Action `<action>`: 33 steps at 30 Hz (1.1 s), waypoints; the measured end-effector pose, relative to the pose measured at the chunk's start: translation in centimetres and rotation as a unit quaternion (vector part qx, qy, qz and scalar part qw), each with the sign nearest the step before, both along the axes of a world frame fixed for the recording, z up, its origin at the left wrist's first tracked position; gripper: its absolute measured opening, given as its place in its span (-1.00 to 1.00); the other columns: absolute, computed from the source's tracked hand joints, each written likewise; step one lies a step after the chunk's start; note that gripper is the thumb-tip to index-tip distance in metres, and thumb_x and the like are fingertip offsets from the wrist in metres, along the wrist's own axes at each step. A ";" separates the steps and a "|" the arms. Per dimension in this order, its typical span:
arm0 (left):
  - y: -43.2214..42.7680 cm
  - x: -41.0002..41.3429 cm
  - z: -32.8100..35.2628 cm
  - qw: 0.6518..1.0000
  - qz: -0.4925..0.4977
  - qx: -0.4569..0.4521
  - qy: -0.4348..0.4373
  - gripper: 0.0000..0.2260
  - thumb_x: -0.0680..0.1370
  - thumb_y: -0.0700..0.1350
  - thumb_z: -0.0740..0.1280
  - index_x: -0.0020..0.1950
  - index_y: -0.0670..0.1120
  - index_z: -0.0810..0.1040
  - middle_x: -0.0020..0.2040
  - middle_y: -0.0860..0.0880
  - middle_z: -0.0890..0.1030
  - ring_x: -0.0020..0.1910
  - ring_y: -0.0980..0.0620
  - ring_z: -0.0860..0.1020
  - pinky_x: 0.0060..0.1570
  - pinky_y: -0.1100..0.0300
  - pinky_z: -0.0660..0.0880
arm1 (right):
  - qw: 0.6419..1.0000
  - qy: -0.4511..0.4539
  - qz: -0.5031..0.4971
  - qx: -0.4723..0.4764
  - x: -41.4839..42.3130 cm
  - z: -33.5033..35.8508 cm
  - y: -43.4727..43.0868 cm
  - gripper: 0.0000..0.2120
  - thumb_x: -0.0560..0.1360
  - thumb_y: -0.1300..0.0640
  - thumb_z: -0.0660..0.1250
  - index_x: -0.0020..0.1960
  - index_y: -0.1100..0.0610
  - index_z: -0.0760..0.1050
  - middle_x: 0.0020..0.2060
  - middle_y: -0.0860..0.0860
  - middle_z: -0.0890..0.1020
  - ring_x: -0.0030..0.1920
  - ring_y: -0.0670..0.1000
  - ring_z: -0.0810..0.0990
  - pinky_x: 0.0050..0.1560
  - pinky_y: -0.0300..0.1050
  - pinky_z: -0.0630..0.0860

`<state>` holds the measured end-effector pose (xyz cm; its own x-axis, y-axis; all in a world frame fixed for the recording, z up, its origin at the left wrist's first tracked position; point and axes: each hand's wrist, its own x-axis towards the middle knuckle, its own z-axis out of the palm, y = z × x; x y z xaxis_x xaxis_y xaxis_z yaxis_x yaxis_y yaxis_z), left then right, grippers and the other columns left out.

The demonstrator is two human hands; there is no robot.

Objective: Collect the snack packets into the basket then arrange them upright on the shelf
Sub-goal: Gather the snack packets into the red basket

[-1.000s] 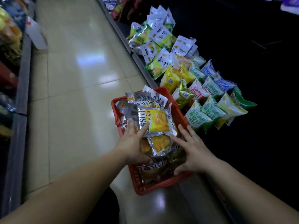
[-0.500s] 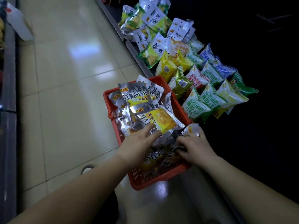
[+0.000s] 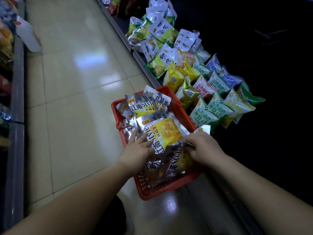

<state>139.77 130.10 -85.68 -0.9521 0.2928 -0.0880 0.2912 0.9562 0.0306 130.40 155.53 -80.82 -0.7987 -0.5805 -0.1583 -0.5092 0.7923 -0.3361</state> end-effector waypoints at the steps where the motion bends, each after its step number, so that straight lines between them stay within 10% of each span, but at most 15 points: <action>1: 0.1 -0.1 -0.2 1.000 -0.008 -0.005 0.007 -0.91 0.49 -0.05 0.50 -0.03 0.12 0.68 0.06 0.10 0.69 0.40 -0.10 0.50 0.54 -0.34 -0.02 | 1.000 -0.013 -0.008 -0.011 0.0 0.9 -0.2 -0.83 0.52 0.09 0.37 0.08 -0.12 0.57 -0.09 -0.10 0.59 0.10 0.08 0.53 0.08 0.06 0.52; 6: 0.4 -0.8 1.8 1.000 -0.018 0.017 -0.002 -0.73 0.35 -0.23 0.50 -0.07 0.06 0.57 -0.32 0.07 0.60 -0.30 -0.01 0.60 0.10 -0.03 0.58 | 0.999 0.009 -0.023 -0.045 0.2 3.5 -1.3 -0.57 0.56 0.14 0.35 0.32 -0.18 0.32 0.13 -0.04 0.62 0.10 0.12 0.61 -0.06 0.06 0.59; 10: 0.1 -0.7 7.2 0.992 0.010 0.097 0.086 -0.71 0.43 -0.20 0.50 -0.02 0.06 0.46 -0.31 0.06 0.56 -0.39 -0.04 0.52 -0.48 0.12 0.48 | 0.989 0.077 -0.034 -0.121 0.1 6.3 -1.3 -0.51 0.53 0.22 0.40 0.24 -0.20 0.25 0.19 -0.09 0.59 0.08 0.12 0.64 -0.14 0.05 0.60; 23: 6.6 4.3 19.2 0.917 0.191 0.335 0.102 -0.57 0.58 -0.10 0.37 0.38 0.20 0.34 -0.10 0.03 0.71 -0.14 -0.09 0.66 -0.16 -0.02 0.60 | 0.968 0.079 -0.213 -0.110 6.6 11.4 9.3 -0.73 0.52 0.25 0.33 -0.01 -0.14 0.44 -0.08 -0.06 0.52 -0.07 0.14 0.56 -0.12 0.11 0.55; 27: 10.4 4.2 19.7 0.922 0.134 0.359 0.049 -0.61 0.57 -0.16 0.34 0.32 0.21 0.42 -0.21 -0.01 0.66 -0.23 -0.04 0.62 -0.18 -0.02 0.60 | 0.943 0.044 -0.303 -0.131 9.8 12.3 13.7 -0.73 0.54 0.25 0.35 0.05 -0.13 0.59 0.01 -0.03 0.61 0.03 0.04 0.59 0.04 -0.02 0.56; 33: 17.7 5.0 18.7 0.882 0.107 0.455 -0.069 -0.72 0.65 -0.16 0.29 0.34 0.04 0.57 0.21 0.05 0.62 0.13 0.03 0.61 0.15 0.08 0.56 | 0.887 0.000 -0.401 -0.230 14.1 14.9 17.6 -0.54 0.53 0.29 0.42 0.40 0.09 0.53 0.17 -0.13 0.53 0.18 -0.17 0.46 0.20 -0.34 0.37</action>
<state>144.72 147.82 -66.99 -0.9927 0.1175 -0.0283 0.0415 0.5510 0.8335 144.48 173.09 -65.88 -0.9838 0.1712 -0.0531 0.1568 0.6783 -0.7178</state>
